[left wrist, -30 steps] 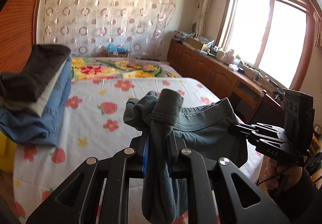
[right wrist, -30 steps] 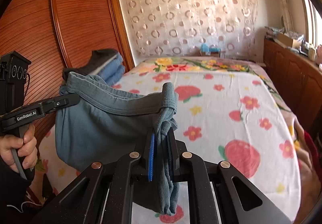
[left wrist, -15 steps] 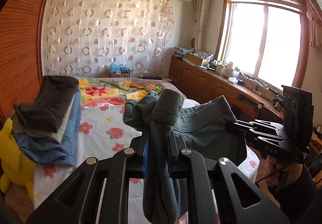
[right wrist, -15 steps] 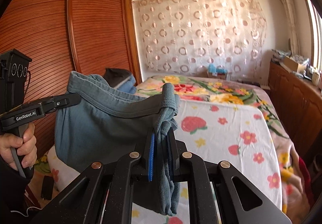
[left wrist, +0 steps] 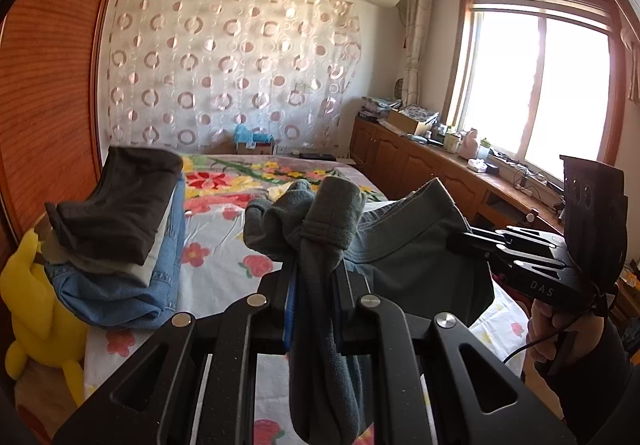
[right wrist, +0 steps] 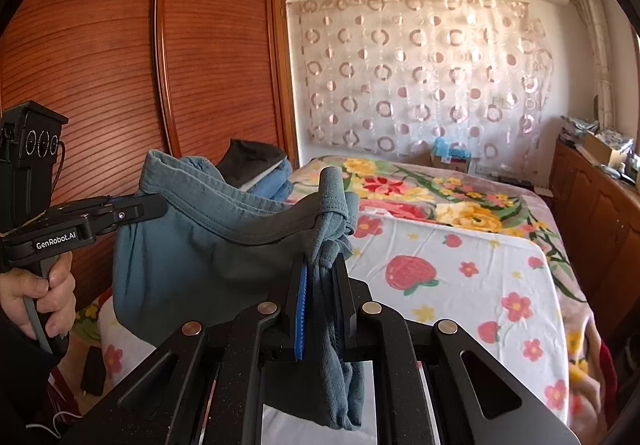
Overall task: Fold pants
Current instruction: 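Lift the folded grey-blue shorts with both grippers and carry them toward the clothes stack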
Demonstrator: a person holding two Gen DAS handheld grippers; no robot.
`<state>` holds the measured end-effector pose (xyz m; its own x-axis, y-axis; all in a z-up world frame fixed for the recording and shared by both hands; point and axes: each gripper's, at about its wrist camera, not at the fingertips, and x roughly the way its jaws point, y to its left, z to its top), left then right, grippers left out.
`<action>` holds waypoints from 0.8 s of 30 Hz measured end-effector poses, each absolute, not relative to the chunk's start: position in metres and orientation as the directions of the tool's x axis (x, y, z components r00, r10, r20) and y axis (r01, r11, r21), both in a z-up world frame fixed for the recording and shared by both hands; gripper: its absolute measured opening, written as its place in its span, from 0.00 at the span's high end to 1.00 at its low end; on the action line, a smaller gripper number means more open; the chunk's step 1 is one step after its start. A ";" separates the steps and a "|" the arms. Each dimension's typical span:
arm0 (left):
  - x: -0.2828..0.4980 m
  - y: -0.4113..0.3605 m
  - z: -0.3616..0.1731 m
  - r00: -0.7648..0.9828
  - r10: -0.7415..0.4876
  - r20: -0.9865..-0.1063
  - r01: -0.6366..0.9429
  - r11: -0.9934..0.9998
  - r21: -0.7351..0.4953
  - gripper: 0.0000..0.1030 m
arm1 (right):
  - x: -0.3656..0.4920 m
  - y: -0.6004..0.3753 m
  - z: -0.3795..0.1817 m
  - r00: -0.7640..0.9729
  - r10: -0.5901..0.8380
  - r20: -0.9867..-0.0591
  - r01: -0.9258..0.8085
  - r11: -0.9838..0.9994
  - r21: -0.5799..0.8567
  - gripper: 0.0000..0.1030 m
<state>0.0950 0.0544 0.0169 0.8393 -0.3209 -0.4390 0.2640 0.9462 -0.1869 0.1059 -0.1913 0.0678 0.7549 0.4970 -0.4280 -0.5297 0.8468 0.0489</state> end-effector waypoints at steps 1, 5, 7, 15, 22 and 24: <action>0.096 0.057 0.015 0.839 -0.318 -0.442 0.259 0.947 -0.190 0.85 | 0.111 -0.189 0.066 0.751 0.497 -0.434 -0.532 0.845 0.048 0.89; 0.109 0.070 0.011 0.839 -0.302 -0.453 0.230 0.951 -0.207 0.85 | 0.136 -0.178 0.067 0.734 0.504 -0.456 -0.549 0.835 0.038 0.89; 0.115 0.078 0.013 0.844 -0.288 -0.452 0.217 0.955 -0.204 0.85 | 0.150 -0.171 0.072 0.729 0.506 -0.462 -0.560 0.828 0.023 0.89; 0.131 0.101 0.030 0.872 -0.223 -0.436 0.165 0.972 -0.167 0.86 | 0.203 -0.147 0.095 0.714 0.536 -0.451 -0.618 0.785 -0.045 0.89; 0.149 0.121 0.046 0.893 -0.158 -0.422 0.115 0.985 -0.126 0.85 | 0.250 -0.130 0.102 0.711 0.564 -0.421 -0.645 0.761 -0.069 0.89; 0.153 0.126 0.047 0.895 -0.143 -0.422 0.102 0.988 -0.119 0.85 | 0.257 -0.124 0.097 0.709 0.569 -0.417 -0.651 0.756 -0.074 0.89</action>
